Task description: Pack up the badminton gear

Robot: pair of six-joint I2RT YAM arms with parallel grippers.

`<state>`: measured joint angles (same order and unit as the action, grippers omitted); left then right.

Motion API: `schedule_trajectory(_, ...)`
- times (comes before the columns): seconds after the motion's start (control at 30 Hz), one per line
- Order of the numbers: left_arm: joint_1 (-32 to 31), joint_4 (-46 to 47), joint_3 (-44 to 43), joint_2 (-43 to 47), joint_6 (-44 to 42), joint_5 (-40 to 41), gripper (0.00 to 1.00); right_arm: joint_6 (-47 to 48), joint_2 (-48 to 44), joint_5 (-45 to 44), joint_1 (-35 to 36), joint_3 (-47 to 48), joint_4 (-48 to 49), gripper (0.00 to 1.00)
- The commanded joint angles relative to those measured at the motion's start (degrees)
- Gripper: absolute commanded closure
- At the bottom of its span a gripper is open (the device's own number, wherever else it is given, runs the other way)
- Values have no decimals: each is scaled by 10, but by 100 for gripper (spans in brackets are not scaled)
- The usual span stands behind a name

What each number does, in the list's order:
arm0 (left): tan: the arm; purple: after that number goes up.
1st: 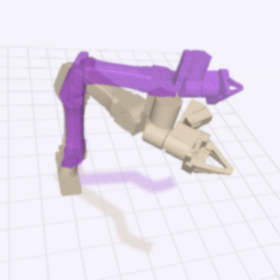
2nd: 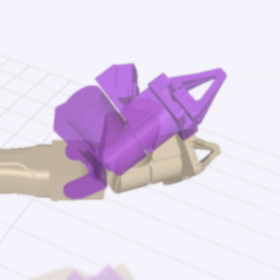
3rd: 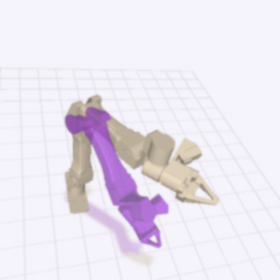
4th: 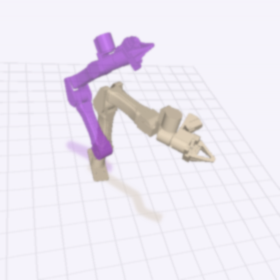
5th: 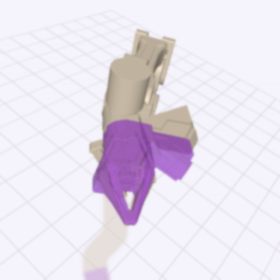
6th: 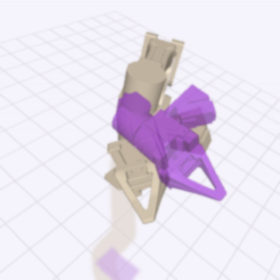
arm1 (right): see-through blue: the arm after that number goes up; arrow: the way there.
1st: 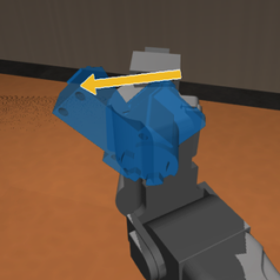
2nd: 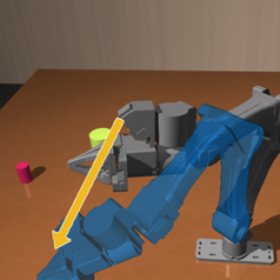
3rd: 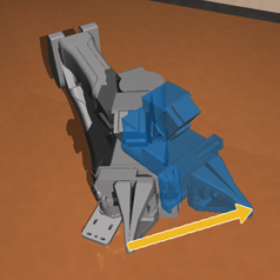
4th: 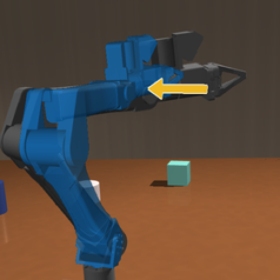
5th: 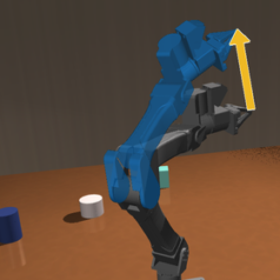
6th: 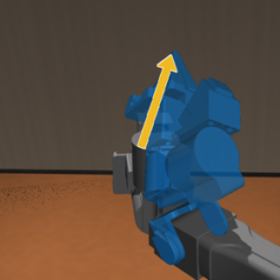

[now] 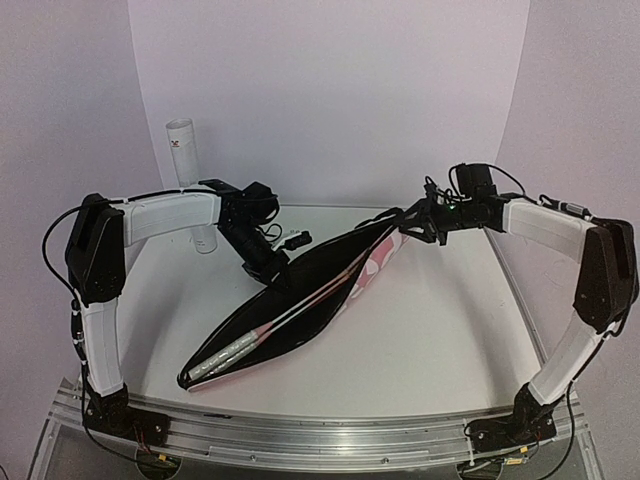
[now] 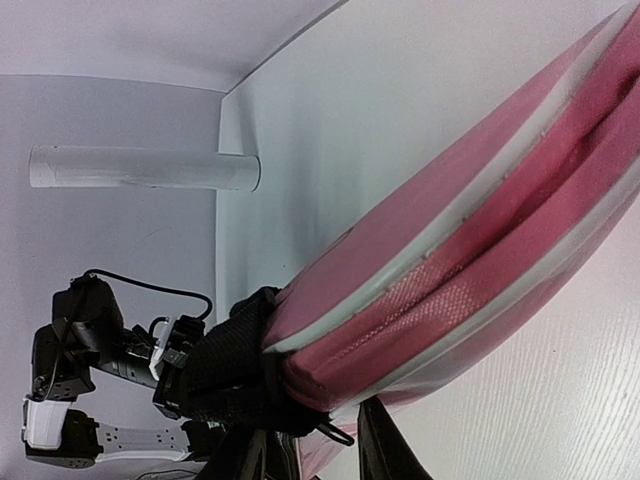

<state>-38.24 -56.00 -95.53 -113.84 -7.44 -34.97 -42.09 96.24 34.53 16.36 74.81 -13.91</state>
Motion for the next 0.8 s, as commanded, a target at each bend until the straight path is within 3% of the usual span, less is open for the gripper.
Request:
schedule_trajectory(0.0, 1, -4, -4, 31, 3, -17, 100, -20, 10, 19, -3, -4, 32, 71)
schedule_trajectory(0.23, 1, -4, -6, 29, 3, -17, 100, -35, 10, 20, -2, -12, 57, 80)
schedule_trajectory(0.47, 1, -5, -4, 31, 2, -17, 100, -40, 13, 23, -3, -8, 69, 100)
schedule_trajectory(0.77, 1, -1, -7, 31, 2, -15, 100, -50, -3, 4, 18, -10, 69, 100)
